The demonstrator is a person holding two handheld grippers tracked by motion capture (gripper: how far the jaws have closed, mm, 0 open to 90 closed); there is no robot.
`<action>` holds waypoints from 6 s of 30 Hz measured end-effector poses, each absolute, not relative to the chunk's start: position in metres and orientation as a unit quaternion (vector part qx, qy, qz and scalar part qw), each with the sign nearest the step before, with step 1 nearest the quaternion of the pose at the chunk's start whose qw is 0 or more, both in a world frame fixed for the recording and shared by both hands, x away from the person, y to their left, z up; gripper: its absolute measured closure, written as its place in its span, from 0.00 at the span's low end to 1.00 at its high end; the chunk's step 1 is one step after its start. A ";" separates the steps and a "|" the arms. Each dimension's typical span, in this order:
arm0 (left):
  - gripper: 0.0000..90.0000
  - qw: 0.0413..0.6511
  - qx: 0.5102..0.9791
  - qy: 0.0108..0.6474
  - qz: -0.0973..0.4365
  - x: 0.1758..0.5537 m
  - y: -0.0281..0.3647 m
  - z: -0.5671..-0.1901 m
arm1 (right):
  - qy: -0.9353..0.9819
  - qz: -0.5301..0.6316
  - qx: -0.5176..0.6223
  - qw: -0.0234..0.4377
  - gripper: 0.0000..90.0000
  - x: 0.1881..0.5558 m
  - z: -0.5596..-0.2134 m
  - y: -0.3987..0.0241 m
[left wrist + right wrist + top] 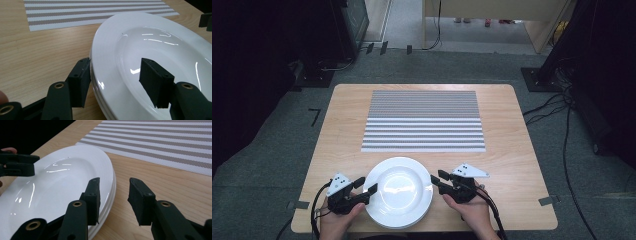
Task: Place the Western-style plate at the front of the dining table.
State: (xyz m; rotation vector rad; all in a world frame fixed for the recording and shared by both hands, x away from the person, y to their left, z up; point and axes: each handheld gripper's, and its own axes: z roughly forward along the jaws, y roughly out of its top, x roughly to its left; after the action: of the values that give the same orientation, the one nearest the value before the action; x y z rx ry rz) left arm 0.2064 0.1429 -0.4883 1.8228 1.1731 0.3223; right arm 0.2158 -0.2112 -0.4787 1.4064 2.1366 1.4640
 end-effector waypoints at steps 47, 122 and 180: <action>0.53 0.423 0.761 0.468 0.150 0.205 0.139 -0.494 | 0.734 0.482 0.477 -0.043 0.76 0.218 -0.486 -0.215; 0.64 0.480 0.712 0.477 0.186 0.199 0.143 -0.488 | 0.685 0.548 0.478 0.035 0.77 0.219 -0.497 -0.196; 0.76 0.538 0.659 0.487 0.199 0.204 0.136 -0.467 | 0.617 0.590 0.520 0.005 0.89 0.221 -0.476 -0.206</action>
State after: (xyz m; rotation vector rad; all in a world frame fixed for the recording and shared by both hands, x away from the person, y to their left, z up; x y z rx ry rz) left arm 0.2039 0.1364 -0.4666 1.5664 1.1575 0.4742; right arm 0.2210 -0.2058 -0.4763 1.6304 1.9320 1.8495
